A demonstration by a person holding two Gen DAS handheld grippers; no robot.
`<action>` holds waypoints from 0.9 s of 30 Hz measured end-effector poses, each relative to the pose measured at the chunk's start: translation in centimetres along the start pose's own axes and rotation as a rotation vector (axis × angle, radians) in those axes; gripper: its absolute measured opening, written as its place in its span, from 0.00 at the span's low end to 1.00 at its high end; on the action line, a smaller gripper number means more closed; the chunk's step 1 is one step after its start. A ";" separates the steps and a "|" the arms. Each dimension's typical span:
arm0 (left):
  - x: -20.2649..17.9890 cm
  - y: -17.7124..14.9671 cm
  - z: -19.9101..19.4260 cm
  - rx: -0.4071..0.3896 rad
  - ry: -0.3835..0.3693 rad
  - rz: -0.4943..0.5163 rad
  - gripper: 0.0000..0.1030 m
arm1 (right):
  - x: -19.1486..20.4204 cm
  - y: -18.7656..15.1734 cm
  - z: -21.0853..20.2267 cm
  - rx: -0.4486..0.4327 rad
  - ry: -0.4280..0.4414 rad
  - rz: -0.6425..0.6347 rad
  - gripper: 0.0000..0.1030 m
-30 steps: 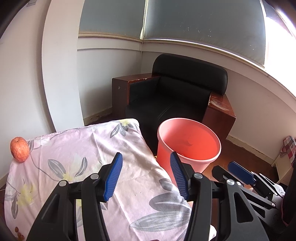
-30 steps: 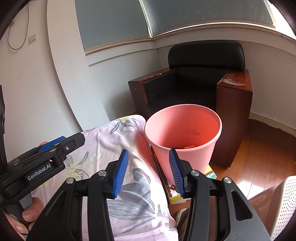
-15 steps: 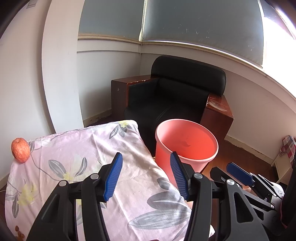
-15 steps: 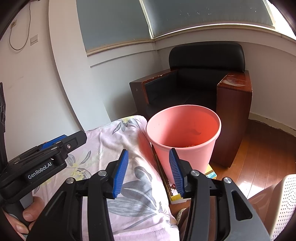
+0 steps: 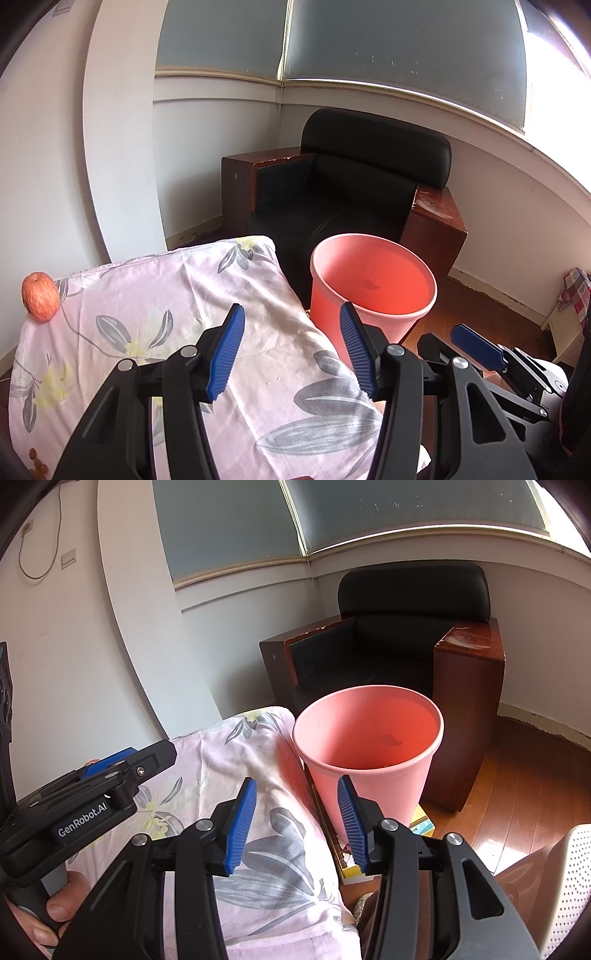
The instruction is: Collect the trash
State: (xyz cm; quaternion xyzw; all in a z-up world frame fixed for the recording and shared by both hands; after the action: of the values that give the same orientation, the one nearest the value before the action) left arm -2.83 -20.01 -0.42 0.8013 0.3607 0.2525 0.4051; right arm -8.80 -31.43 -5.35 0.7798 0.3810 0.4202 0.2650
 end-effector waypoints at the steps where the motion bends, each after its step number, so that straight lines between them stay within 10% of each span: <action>1: 0.0 -0.1 0.0 0.001 0.000 0.001 0.51 | 0.0 0.0 0.0 0.001 -0.001 0.001 0.45; 27: 0.1 -0.3 0.7 0.015 -0.009 0.007 0.51 | -0.1 -0.2 0.4 0.011 -0.002 0.006 0.45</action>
State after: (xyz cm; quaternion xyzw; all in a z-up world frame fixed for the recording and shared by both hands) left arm -2.39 -20.12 -1.07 0.8067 0.3578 0.2477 0.3999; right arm -8.59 -31.44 -5.68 0.7826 0.3808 0.4183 0.2599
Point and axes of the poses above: each gripper's, at about its wrist camera, not at the fingertips, and z roughly the way its jaws point, x to its left, y to its top, the point moved 8 cm from there along z, roughly the way its jaws point, and after that the axes turned 14 degrees about z, right-handed, at the moved point
